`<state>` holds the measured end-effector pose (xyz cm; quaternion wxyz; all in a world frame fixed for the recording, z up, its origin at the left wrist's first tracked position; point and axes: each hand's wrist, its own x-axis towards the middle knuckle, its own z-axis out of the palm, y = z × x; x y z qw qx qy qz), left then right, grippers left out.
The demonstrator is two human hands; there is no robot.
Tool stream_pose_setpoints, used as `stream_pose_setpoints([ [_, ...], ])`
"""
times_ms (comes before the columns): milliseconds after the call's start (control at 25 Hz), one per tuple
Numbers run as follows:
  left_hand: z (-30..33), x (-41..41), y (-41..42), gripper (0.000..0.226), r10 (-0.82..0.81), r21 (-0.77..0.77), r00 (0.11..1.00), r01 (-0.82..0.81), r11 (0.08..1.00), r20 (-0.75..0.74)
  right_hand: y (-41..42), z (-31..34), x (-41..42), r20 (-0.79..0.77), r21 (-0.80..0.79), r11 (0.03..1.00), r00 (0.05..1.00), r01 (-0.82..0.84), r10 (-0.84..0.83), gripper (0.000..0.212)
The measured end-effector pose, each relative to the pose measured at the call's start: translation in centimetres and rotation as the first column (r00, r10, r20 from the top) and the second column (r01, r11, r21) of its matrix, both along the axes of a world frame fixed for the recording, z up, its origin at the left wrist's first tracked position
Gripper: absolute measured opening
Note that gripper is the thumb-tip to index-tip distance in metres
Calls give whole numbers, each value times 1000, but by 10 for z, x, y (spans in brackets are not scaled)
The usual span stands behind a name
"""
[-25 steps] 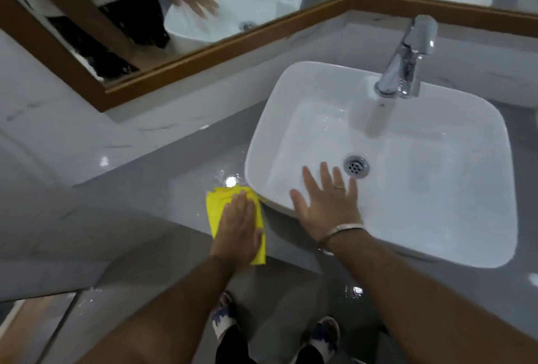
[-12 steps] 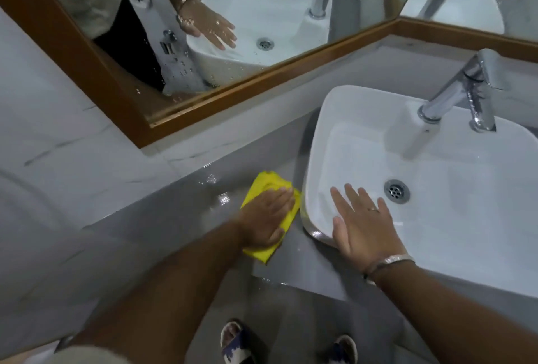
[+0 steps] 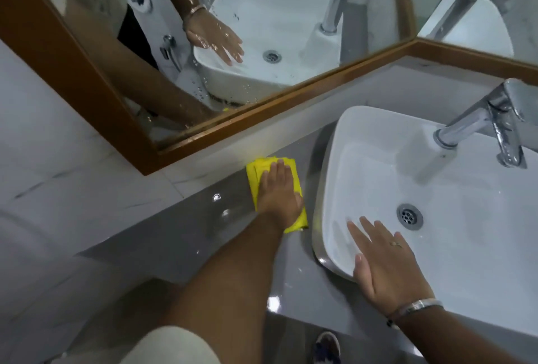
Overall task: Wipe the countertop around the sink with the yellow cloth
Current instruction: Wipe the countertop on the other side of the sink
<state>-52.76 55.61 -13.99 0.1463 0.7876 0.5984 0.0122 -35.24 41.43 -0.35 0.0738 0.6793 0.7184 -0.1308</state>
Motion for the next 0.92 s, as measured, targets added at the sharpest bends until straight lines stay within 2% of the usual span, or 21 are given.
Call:
stream_pose_setpoints([
  [40,3,7,4,74,-15,-14,1000,15,1000,-14,0,-2,1,-2,2,1000,1000,-4,4,60],
  [120,-5,5,-1,72,-248,59,968,250,966,-40,-1,-5,2,-4,6,1000,1000,-5,5,59],
  [160,-11,-4,-4,71,-248,108,966,256,961,-75,0,-4,2,-15,1,1000,1000,3,-3,59],
  [240,-14,-24,-12,70,56,107,998,-54,993,-25,0,-4,2,-32,11,1000,999,10,-9,59],
  [280,-10,-30,-20,71,153,96,988,-151,984,-10,-2,-5,2,-36,10,1000,999,5,-5,60],
  [360,-8,-40,-51,77,18,-172,1000,-20,985,-11,-4,-4,1,-48,-2,1000,999,13,-14,61],
  [400,-18,-52,-60,77,-25,-175,1000,23,984,-10,-3,-5,2,-48,0,1000,999,11,-11,61],
  [440,-19,-69,-63,74,34,-151,997,-23,988,75,-1,-4,2,-50,-3,1000,999,11,-11,61],
  [480,-16,-86,-64,72,145,-75,985,-138,988,94,0,-2,1,-53,-12,1000,998,14,-15,61],
  [520,-12,-101,-63,73,211,-119,957,-190,975,199,0,-1,0,-55,-10,1000,998,14,-15,61],
  [560,-2,-112,-63,75,191,-116,958,-170,979,213,-2,-1,0,-57,1,1000,998,13,-13,60],
  [600,1,-119,-63,76,146,-70,979,-137,988,143,-4,0,1,-60,8,1000,998,16,-15,60],
  [640,-5,-128,-70,74,140,37,990,-141,989,10,-5,1,-1,-69,10,1000,997,18,-17,60],
  [680,-8,-146,-74,70,157,116,988,-156,981,4,-4,1,-2,-77,12,1000,997,14,-13,60],
  [760,-13,-184,-87,68,129,64,992,-129,990,7,-2,-1,1,-87,6,1000,996,17,-16,61],
  [920,-19,-243,-127,65,0,113,997,9,994,-80,-3,-7,2,-100,9,1000,995,-16,17,60],
])
